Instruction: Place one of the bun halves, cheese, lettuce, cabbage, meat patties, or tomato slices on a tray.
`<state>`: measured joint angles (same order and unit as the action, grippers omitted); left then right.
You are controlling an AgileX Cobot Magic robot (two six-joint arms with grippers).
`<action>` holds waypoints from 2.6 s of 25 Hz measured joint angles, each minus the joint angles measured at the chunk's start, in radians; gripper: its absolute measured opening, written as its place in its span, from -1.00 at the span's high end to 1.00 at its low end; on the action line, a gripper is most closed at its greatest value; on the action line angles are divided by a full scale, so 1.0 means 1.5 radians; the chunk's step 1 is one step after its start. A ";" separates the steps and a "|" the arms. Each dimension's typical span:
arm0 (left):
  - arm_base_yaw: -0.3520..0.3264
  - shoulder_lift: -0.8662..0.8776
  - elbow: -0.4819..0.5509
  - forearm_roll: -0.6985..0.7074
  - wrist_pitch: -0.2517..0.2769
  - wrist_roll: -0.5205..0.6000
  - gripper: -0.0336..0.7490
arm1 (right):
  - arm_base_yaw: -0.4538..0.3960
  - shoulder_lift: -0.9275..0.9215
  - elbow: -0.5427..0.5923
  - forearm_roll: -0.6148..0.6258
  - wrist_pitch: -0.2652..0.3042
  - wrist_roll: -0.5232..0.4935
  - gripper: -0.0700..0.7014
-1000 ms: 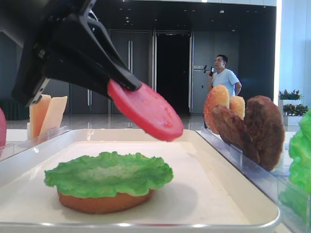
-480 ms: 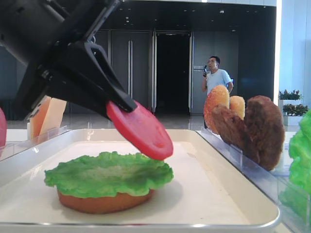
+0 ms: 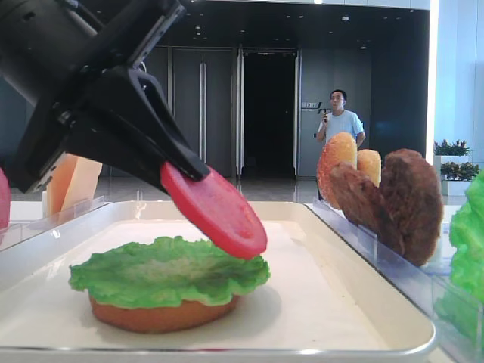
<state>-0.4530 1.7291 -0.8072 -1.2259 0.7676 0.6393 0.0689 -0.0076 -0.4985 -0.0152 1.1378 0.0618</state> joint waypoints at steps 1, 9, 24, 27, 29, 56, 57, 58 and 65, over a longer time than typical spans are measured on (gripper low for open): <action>0.000 0.000 0.000 0.001 0.001 0.000 0.76 | 0.000 0.000 0.000 0.000 0.000 0.000 -0.52; 0.026 0.000 0.000 0.018 0.023 0.000 0.76 | 0.000 0.000 0.000 0.000 0.000 0.000 -0.51; 0.032 0.001 0.000 0.039 0.020 0.029 0.76 | 0.000 0.000 0.000 0.000 0.000 0.000 -0.51; 0.032 0.001 0.000 0.044 0.020 0.029 0.76 | 0.000 0.000 0.000 0.000 0.000 0.000 -0.51; 0.032 0.001 0.000 0.052 0.019 0.027 0.74 | 0.000 0.000 0.000 0.000 0.000 0.000 -0.51; 0.059 -0.094 -0.383 0.663 0.229 -0.364 -0.85 | 0.000 0.000 0.000 0.000 0.000 0.000 -0.51; 0.067 -0.094 -0.402 0.690 0.248 -0.378 -0.85 | 0.000 0.000 0.000 0.000 0.000 0.000 -0.51; 0.079 -0.094 -0.415 0.716 0.264 -0.388 -0.85 | 0.000 0.000 0.000 0.000 0.000 0.000 -0.51; 0.178 -0.094 -0.452 0.824 0.306 -0.415 -0.85 | 0.000 0.000 0.000 0.000 0.000 0.000 -0.50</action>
<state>-0.1863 1.5885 -1.4848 0.0101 1.2261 0.0171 0.0689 -0.0076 -0.4985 -0.0152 1.1378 0.0618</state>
